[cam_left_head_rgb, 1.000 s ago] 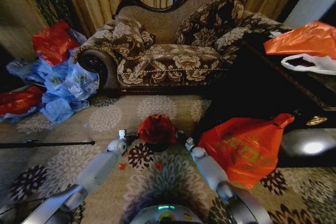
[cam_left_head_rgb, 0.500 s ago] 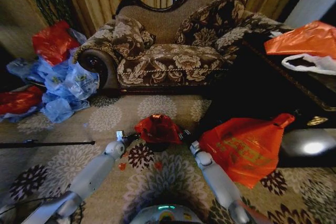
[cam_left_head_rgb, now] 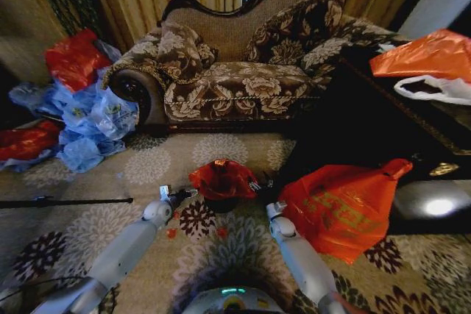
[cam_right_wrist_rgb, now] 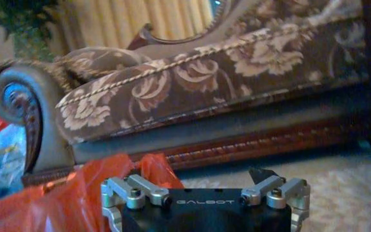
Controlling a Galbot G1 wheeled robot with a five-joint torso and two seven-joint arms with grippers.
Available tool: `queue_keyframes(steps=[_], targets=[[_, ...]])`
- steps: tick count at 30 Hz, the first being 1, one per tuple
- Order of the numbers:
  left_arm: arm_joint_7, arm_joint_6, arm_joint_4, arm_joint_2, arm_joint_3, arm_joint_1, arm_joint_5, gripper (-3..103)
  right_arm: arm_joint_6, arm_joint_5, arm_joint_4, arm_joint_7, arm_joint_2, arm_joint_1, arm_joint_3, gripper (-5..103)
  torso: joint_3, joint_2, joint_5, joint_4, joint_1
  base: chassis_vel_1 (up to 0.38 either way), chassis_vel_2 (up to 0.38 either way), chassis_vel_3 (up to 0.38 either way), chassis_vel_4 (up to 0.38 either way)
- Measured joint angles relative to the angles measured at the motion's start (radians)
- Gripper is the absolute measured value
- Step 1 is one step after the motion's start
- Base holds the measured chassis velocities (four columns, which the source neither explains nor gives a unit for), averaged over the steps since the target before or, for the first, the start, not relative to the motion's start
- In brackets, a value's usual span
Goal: Place a garbage bag over the trash bin.
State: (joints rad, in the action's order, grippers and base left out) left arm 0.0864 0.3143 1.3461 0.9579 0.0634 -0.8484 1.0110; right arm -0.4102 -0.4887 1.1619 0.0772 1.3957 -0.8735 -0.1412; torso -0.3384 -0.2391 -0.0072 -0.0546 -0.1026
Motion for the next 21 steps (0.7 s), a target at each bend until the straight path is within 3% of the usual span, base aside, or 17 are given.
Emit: queue_keyframes(steps=[8, 15, 18, 20, 21], targets=[[0.011, 0.005, 0.019, -0.015, 0.009, -0.008, 0.012, 100, 0.204, -0.151, 0.108, 0.054, -0.038, -0.052, 0.024, 100, 0.000, 0.000, 0.0000, -0.0001, 0.000, 0.000, 0.000, 0.000, 0.000], [0.012, 0.009, 0.045, -0.021, 0.015, -0.020, 0.022, 100, 0.222, -0.243, 0.152, 0.108, -0.029, -0.058, 0.019, 100, 0.000, 0.000, 0.0003, 0.0000, 0.000, 0.000, 0.000, 0.000, 0.000], [0.014, 0.010, 0.062, -0.028, 0.019, -0.028, 0.029, 100, 0.231, -0.310, 0.156, 0.133, -0.033, -0.042, -0.005, 100, 0.000, 0.000, -0.0002, 0.0002, 0.000, 0.000, 0.000, 0.000, 0.000], [0.016, 0.011, 0.074, -0.036, 0.024, -0.033, 0.036, 100, 0.277, -0.419, 0.191, 0.181, -0.053, -0.054, -0.007, 100, 0.000, 0.000, -0.0001, 0.0000, 0.000, 0.000, 0.000, 0.000, 0.000], [0.016, 0.011, 0.074, -0.036, 0.024, -0.033, 0.036, 100, 0.277, -0.419, 0.191, 0.181, -0.053, -0.054, -0.007, 100, 0.000, 0.000, -0.0001, 0.0000, 0.000, 0.000, 0.000, 0.000, 0.000]])
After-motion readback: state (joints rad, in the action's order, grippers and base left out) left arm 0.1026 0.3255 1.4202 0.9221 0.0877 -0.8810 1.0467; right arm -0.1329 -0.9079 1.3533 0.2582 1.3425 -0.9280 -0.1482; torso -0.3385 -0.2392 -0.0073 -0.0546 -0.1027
